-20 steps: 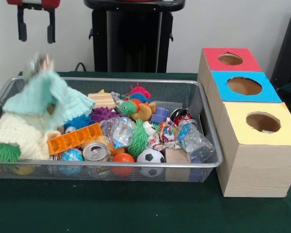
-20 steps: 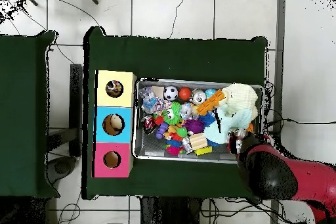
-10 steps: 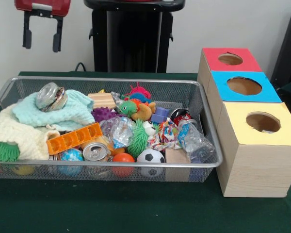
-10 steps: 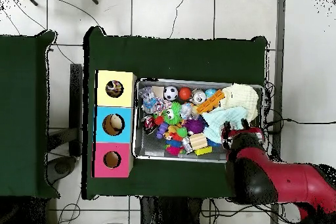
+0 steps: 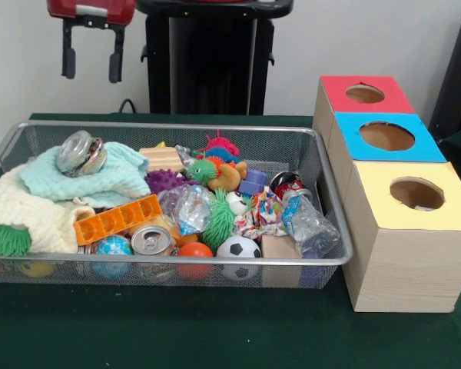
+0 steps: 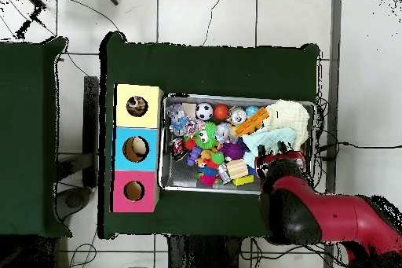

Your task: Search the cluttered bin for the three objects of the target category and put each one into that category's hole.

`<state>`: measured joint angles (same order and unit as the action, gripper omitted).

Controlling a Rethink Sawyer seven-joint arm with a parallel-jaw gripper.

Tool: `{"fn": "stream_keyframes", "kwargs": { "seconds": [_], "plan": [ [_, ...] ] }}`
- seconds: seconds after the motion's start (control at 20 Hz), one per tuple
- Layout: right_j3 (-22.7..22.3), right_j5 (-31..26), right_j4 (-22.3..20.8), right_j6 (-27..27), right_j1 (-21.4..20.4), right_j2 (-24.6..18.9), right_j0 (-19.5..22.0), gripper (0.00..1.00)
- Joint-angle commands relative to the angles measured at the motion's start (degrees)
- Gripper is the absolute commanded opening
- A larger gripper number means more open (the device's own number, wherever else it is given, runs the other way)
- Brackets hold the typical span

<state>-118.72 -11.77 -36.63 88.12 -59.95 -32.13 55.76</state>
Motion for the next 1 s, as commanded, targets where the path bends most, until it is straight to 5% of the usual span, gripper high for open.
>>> {"fn": "stream_keyframes", "kwargs": {
  "seconds": [0.05,0.25,1.0],
  "plan": [
    [-0.87,-14.13,6.35,-0.26,0.84,-2.94,-2.47,1.0],
    [0.14,-17.11,9.58,0.91,2.56,-3.85,-4.7,1.0],
    [5.79,-16.09,9.35,7.55,10.3,2.74,-16.2,1.0]
  ]
}}
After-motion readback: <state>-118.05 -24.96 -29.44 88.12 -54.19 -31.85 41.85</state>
